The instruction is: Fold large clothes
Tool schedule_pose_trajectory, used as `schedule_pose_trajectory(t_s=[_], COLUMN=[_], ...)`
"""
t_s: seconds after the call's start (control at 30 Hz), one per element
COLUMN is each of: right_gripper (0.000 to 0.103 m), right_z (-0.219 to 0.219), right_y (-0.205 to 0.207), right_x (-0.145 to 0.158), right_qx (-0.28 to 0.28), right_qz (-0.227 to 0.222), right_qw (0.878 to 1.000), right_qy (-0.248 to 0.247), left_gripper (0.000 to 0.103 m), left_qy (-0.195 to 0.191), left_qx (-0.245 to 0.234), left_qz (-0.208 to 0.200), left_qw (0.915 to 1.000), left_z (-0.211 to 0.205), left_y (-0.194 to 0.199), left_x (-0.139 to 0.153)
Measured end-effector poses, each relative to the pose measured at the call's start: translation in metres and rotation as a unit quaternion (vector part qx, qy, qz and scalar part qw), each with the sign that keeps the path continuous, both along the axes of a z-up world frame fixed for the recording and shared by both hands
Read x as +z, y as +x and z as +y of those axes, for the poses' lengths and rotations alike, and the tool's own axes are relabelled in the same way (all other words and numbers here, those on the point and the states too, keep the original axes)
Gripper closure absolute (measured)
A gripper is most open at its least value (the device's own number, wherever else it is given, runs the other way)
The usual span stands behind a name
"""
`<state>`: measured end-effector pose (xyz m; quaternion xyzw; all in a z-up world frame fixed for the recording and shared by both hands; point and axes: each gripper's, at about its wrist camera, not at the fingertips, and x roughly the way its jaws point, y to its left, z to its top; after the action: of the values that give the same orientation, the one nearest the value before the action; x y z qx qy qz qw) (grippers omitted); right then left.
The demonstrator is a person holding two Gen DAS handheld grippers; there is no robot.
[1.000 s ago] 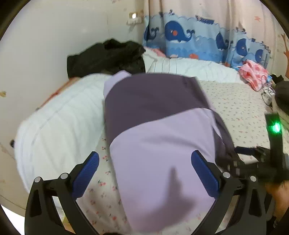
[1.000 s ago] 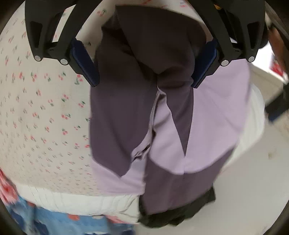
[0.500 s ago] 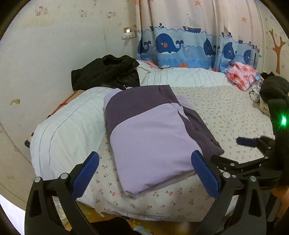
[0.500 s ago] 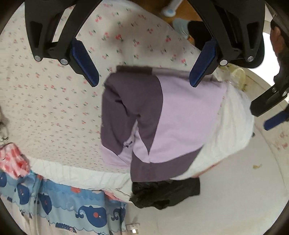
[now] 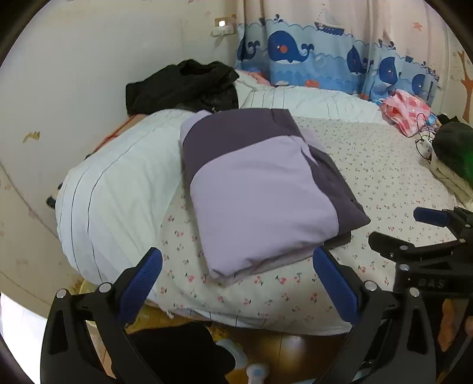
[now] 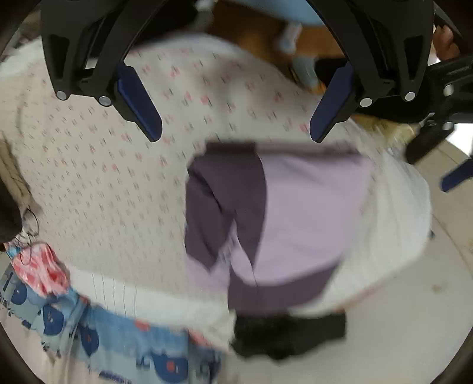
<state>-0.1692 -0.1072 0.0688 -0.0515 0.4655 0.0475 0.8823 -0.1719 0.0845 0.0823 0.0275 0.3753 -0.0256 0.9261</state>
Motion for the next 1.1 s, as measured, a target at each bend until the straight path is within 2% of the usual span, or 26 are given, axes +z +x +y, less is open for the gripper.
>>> schedule_pose_trajectory(t_s=[0.07, 0.2, 0.4, 0.53, 0.67, 0.77, 1.1], right_gripper=[0.006, 0.006, 0.006, 0.006, 0.006, 0.006, 0.006], right_z=[0.001, -0.011, -0.012, -0.014, -0.013, -0.009, 0.010], right_y=[-0.004, -0.017, -0.030, -0.031, -0.029, -0.029, -0.026], right_x=[0.003, 0.017, 0.030, 0.028, 0.025, 0.023, 0.018], right_qx=[-0.004, -0.013, -0.013, -0.015, -0.015, -0.013, 0.000], right_qz=[-0.011, -0.046, -0.070, -0.075, -0.072, -0.073, -0.069], right_qw=[1.000, 0.998, 0.997, 0.996, 0.996, 0.996, 0.997], right_qy=[-0.009, 0.041, 0.037, 0.039, 0.044, 0.039, 0.023], left_gripper=[0.005, 0.005, 0.005, 0.005, 0.005, 0.005, 0.005], left_qy=[-0.011, -0.023, -0.017, -0.018, -0.002, 0.013, 0.002], left_qx=[0.005, 0.027, 0.033, 0.028, 0.022, 0.032, 0.043], left_qz=[0.017, 0.036, 0.024, 0.026, 0.054, 0.038, 0.056], left_qw=[0.9998, 0.9987, 0.9990, 0.9991, 0.9983, 0.9987, 0.9975], left_z=[0.003, 0.010, 0.007, 0.006, 0.000, 0.000, 0.008], left_y=[0.000, 0.001, -0.004, -0.003, 0.003, 0.001, 0.006], left_x=[-0.003, -0.008, -0.005, -0.004, -0.007, -0.005, -0.012])
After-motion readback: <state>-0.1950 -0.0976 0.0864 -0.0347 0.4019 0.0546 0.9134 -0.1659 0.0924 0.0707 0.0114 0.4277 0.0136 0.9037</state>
